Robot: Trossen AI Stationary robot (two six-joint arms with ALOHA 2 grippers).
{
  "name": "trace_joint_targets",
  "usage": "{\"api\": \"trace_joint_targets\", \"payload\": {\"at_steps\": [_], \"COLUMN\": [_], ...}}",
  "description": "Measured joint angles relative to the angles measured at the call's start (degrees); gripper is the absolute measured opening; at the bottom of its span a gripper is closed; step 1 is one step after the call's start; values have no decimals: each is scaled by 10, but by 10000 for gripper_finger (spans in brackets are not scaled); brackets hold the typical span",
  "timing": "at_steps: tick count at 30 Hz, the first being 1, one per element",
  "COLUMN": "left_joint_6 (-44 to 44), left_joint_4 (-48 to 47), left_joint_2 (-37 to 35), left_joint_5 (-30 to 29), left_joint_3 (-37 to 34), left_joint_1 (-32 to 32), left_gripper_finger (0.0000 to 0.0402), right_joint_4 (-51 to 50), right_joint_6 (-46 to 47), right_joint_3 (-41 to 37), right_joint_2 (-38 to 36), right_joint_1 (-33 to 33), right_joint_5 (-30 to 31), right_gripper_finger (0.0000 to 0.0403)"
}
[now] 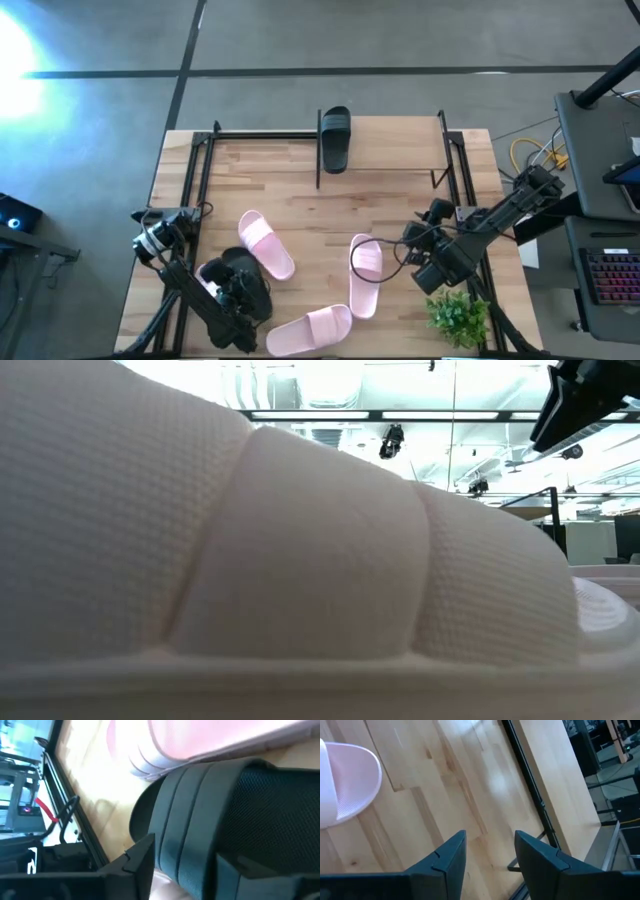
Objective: Pick and place slides into the shelf
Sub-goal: Put the black slide on the shelf
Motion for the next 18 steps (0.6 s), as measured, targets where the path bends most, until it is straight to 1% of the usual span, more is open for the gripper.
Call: {"api": "trace_joint_targets", "payload": {"at_steps": [3, 8, 14, 16, 18], "left_joint_6": [0, 0, -3, -2, 18], "left_joint_4": [0, 7, 9, 7, 7], "left_joint_2": [0, -18, -71, -97, -125], "left_joint_5": [0, 1, -3, -16, -33], "left_joint_3": [-11, -14, -6, 4, 21], "left_joint_1": [5, 5, 5, 5, 5], "left_gripper_finger": [92, 14, 2, 2, 1], "right_joint_4": [0, 0, 0, 0, 0], "right_joint_6": [5, 5, 6, 19, 41], "right_joint_3": [3, 3, 3, 3, 3], "right_joint_2": [0, 0, 0, 0, -3], "right_joint_1": [0, 0, -1, -1, -1], "right_joint_5": [0, 0, 0, 0, 1], "right_gripper_finger": [162, 158, 157, 156, 153]}}
